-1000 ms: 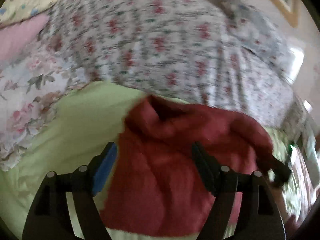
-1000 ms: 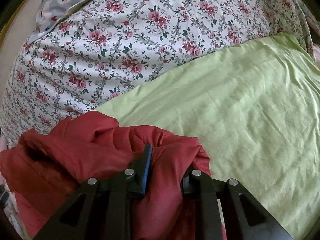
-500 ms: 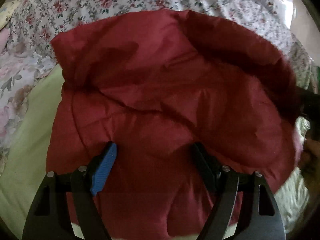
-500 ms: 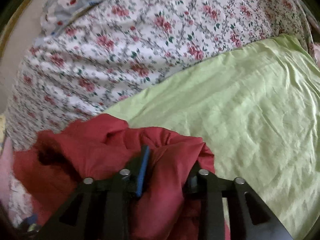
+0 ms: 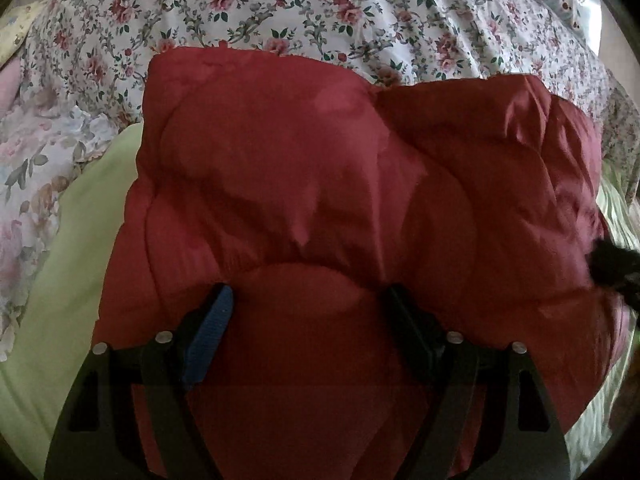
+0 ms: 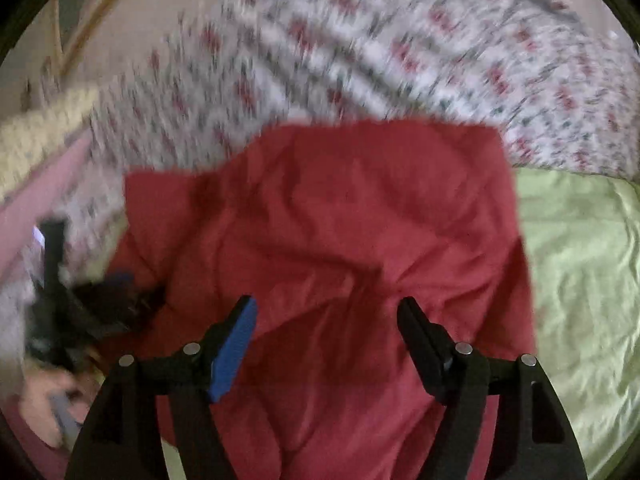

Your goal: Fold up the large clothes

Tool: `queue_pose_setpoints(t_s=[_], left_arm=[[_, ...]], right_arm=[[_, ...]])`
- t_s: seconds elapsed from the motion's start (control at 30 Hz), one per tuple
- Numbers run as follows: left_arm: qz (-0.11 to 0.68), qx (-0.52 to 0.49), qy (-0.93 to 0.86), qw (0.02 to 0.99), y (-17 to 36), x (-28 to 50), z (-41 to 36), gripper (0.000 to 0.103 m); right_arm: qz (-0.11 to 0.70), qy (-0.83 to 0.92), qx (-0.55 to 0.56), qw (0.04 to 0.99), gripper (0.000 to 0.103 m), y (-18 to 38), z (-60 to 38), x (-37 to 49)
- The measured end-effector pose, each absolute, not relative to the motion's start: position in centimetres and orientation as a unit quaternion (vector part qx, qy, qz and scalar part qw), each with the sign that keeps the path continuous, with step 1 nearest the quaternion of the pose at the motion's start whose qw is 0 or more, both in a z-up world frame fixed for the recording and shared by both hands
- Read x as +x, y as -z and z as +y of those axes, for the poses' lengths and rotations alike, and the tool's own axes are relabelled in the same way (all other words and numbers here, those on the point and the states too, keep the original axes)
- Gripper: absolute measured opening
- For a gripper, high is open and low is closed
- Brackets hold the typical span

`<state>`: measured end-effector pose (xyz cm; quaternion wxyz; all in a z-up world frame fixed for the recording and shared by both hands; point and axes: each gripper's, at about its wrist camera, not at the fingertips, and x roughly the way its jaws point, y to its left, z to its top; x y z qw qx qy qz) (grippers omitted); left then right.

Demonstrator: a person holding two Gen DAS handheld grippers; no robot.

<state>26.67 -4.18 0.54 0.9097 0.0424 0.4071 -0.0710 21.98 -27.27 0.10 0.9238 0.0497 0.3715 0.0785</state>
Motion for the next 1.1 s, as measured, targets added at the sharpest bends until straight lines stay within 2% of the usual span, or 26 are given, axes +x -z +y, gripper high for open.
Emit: queue_pose_setpoints(t_s=[0.1,0.33,0.67,1.1], left_arm=[[0.399,0.032,0.085,0.912,-1.3,26.0,-3.4,0.078],[0.401,0.006,0.057,0.914,-1.3,27.0,-0.1,0.077],[0.436,-0.023,0.033,0.899,1.3,32.4,1.5,0.089],[0.442,-0.023,0.043,0.896,1.1,32.6,2.3,0.090]], right_arm=[[0.386,-0.059,0.077,0.917,0.074,1.8,-29.0,24.6],[0.393,-0.032,0.123,0.911,0.074,2.1,-31.0,27.4],[0.397,-0.030,0.153,0.904,0.075,3.0,-31.9,29.6],[0.389,-0.034,0.174,0.904,0.074,2.3,-32.1,28.7]])
